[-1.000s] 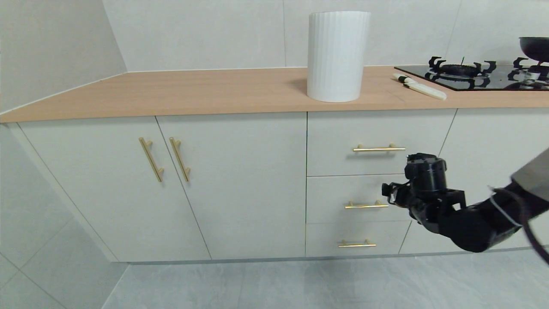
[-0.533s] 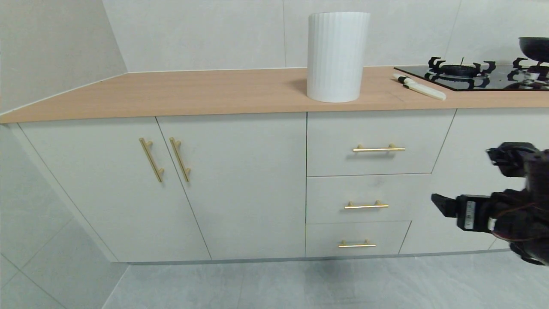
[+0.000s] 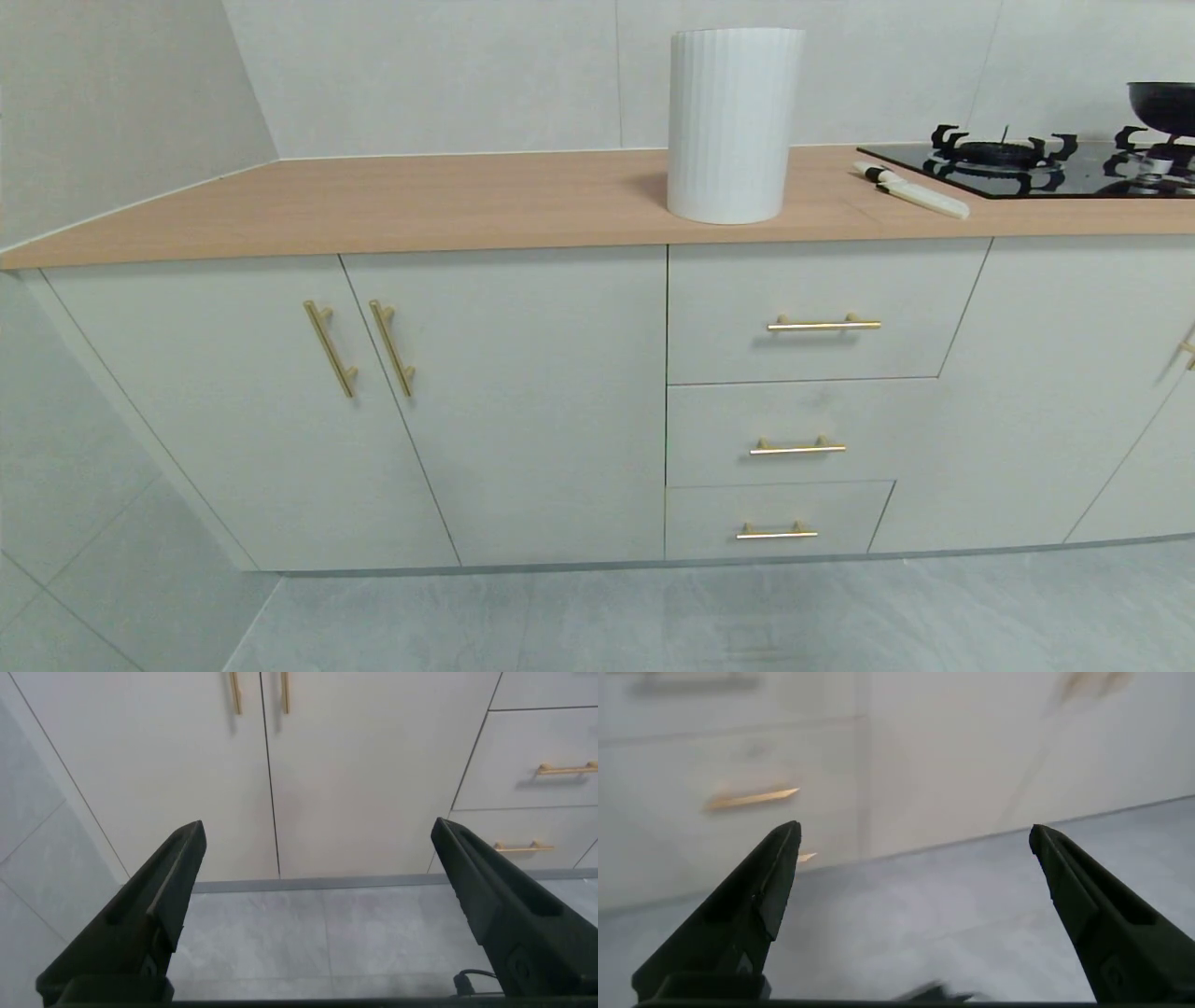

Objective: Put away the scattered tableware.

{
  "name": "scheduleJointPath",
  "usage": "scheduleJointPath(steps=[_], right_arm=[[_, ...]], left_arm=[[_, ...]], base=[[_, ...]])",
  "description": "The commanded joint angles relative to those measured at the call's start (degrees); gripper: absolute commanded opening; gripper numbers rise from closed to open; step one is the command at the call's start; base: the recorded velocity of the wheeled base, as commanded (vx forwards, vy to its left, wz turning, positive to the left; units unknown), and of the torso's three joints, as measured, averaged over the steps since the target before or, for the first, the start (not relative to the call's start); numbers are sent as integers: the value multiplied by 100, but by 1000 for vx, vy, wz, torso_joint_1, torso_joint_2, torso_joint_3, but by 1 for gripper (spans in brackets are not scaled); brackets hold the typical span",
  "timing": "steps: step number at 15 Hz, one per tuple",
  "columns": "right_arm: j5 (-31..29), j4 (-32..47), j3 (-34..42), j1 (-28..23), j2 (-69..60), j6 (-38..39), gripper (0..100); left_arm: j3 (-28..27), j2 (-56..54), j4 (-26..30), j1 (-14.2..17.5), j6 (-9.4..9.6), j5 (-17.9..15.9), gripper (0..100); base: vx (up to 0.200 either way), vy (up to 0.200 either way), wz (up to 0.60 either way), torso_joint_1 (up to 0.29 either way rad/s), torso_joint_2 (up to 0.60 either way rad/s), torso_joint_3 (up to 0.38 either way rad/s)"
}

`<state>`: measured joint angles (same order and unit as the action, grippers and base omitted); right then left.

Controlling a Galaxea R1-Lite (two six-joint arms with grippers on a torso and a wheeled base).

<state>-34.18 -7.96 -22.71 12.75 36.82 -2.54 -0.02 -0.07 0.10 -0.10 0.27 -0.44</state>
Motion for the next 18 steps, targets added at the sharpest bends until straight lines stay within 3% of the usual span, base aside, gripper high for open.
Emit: scheduleJointPath(steps=[1, 8, 10, 14, 18], right_arm=[[26, 190, 329, -801, -1915, -731, 100], [289, 796, 109, -1222, -3532, -1311, 100], [1072, 875, 223, -1258, -3682, -1232, 100], [3181, 858, 1190, -1258, -3682, -45, 100], [3612, 462, 2245, -1258, -3682, 25, 100]], left_arm=[[2, 7, -1, -8, 0, 0, 100], [2, 7, -1, 1, 0, 0, 100], [2, 7, -1, 1, 0, 0, 100], [2, 7, -1, 1, 0, 0, 100], [2, 7, -1, 1, 0, 0, 100]], base=[[0, 0, 0, 0, 0, 0], [0, 0, 0, 0, 0, 0], [0, 0, 0, 0, 0, 0], [0, 0, 0, 0, 0, 0], [0, 0, 0, 0, 0, 0]])
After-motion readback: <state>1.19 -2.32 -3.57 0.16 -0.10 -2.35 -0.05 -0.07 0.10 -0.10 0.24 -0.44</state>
